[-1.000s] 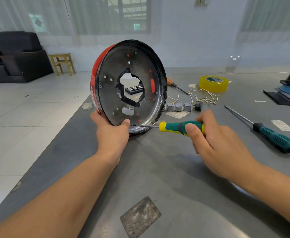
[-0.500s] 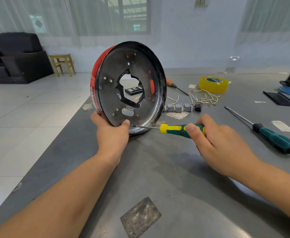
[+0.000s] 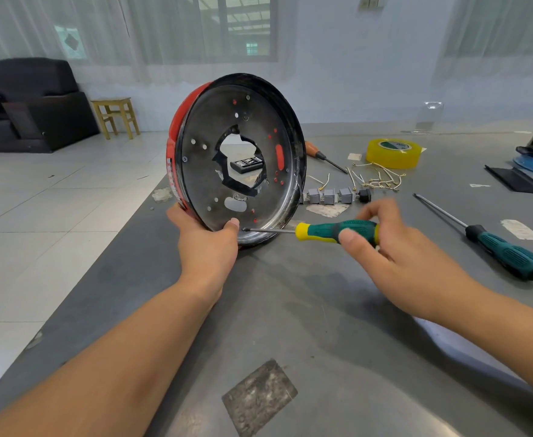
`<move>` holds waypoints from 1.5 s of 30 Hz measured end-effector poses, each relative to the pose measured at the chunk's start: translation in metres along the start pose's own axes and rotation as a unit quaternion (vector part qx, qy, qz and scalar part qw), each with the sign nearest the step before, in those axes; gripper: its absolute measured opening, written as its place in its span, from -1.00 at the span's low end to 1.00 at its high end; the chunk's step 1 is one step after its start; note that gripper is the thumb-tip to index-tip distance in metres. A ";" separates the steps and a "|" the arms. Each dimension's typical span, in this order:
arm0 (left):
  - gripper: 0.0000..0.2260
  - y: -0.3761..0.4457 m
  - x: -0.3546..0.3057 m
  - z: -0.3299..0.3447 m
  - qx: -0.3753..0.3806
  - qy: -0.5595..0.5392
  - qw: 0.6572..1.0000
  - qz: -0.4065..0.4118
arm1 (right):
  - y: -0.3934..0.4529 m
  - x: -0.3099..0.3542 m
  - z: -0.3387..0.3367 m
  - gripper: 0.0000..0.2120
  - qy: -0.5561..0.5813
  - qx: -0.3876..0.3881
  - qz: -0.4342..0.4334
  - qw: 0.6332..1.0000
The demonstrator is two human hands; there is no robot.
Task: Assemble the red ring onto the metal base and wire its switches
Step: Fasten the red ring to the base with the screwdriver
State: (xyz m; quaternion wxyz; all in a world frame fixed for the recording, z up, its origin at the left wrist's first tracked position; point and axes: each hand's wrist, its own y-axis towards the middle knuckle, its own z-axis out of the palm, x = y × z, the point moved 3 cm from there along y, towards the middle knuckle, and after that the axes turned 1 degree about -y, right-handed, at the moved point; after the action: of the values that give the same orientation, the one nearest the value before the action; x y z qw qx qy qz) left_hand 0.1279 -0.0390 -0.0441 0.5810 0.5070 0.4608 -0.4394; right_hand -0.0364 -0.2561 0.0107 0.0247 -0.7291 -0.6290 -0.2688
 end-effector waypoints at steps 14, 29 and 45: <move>-0.52 -0.001 0.001 0.000 -0.002 0.015 1.000 0.005 | 0.002 -0.006 0.001 -0.69 0.153 0.039 0.062 0.986; -0.50 0.000 0.001 0.000 -0.007 0.009 1.000 0.002 | 0.001 0.001 -0.004 -0.57 0.027 0.032 -0.003 0.999; -0.51 -0.001 0.000 0.001 0.010 0.025 1.000 0.002 | 0.003 -0.001 -0.012 -0.57 -0.092 -0.026 -0.122 0.988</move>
State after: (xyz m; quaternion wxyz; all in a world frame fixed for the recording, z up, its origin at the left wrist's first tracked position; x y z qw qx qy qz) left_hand 0.1266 -0.0396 -0.0439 0.5655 0.5244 0.4694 -0.4300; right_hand -0.0382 -0.2618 0.0212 -0.0852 -0.6691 -0.7055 -0.2175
